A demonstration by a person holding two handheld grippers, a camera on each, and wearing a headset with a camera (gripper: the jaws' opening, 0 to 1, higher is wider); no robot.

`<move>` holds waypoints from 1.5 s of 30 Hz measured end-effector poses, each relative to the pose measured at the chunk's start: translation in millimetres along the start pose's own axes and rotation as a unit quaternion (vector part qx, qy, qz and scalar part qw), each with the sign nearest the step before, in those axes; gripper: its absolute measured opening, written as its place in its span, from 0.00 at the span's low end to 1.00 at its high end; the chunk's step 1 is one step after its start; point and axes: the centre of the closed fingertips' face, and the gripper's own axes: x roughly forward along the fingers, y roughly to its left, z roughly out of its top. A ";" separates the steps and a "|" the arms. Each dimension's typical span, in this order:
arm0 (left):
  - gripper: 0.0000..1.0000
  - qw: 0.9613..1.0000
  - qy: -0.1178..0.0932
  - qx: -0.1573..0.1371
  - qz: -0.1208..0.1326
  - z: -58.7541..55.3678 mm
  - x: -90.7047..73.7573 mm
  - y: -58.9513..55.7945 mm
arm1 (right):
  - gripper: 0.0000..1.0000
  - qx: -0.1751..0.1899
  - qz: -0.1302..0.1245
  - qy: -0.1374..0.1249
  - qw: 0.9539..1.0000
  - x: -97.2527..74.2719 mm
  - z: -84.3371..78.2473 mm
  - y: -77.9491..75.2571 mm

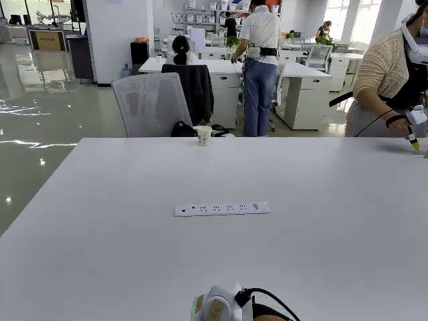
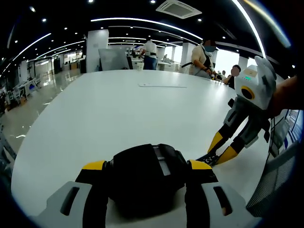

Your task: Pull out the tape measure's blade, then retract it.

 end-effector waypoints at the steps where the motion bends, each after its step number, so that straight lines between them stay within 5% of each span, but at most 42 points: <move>1: 0.61 1.000 0.000 0.000 0.000 0.2 0.0 0.2 | 0.11 0.000 0.000 -0.001 1.000 0.4 0.7 0.0; 45: 0.61 1.000 -0.001 -0.004 -0.001 0.2 0.7 0.3 | 0.11 -0.001 0.001 -0.022 1.000 8.8 13.5 1.9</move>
